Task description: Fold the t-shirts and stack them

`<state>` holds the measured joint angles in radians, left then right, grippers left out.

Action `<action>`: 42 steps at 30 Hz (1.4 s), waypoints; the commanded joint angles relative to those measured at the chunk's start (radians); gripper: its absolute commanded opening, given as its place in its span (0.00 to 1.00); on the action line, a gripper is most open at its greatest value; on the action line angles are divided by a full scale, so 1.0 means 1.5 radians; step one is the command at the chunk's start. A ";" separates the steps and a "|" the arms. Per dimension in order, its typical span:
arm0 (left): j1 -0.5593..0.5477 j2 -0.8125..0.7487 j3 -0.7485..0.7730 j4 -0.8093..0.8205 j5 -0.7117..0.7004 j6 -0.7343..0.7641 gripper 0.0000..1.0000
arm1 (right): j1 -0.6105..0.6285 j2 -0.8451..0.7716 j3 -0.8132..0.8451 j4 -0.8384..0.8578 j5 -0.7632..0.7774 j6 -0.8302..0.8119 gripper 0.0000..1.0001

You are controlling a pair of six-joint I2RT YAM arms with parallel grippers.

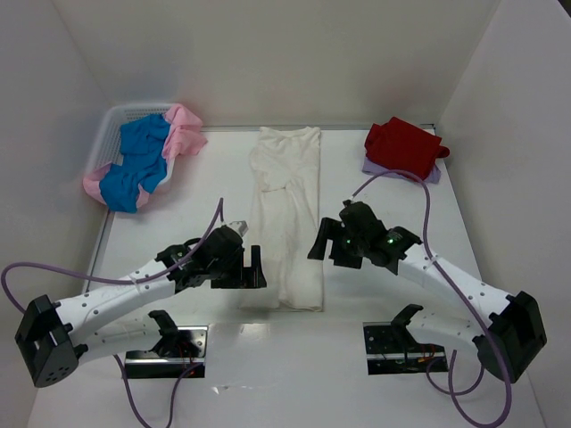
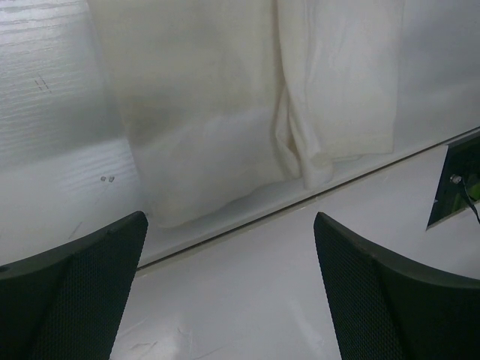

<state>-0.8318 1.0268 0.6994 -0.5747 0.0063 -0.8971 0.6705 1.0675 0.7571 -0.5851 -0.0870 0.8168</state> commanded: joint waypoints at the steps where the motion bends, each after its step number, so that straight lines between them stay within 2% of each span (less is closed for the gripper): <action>1: 0.001 0.010 -0.002 0.009 0.011 -0.019 1.00 | 0.043 -0.035 -0.040 -0.040 0.025 0.119 0.88; 4: 0.001 0.010 -0.002 0.003 0.011 -0.024 1.00 | 0.050 -0.075 -0.063 -0.038 0.025 0.160 0.88; 9: 0.001 0.010 -0.015 0.003 0.015 -0.025 1.00 | 0.055 -0.084 -0.096 -0.058 0.002 0.169 0.85; 20: 0.001 0.110 -0.002 0.003 0.024 -0.039 1.00 | 0.162 0.048 -0.101 0.016 0.013 0.201 0.84; 28: 0.001 0.084 -0.030 -0.002 -0.004 -0.093 1.00 | 0.170 0.074 -0.109 0.028 0.034 0.202 0.83; 30: 0.001 0.081 -0.037 0.005 -0.004 -0.097 0.97 | 0.170 0.081 -0.118 0.043 0.034 0.202 0.81; 35: 0.001 0.113 -0.033 -0.014 -0.020 -0.097 0.92 | 0.170 0.095 -0.124 0.065 0.034 0.202 0.79; 42: 0.001 0.148 -0.033 -0.020 -0.034 -0.110 0.92 | 0.170 0.116 -0.119 0.091 0.034 0.196 0.74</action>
<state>-0.8318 1.2247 0.6472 -0.5846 -0.0206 -1.0283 0.9165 1.2246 0.5766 -0.5111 -0.0609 1.1065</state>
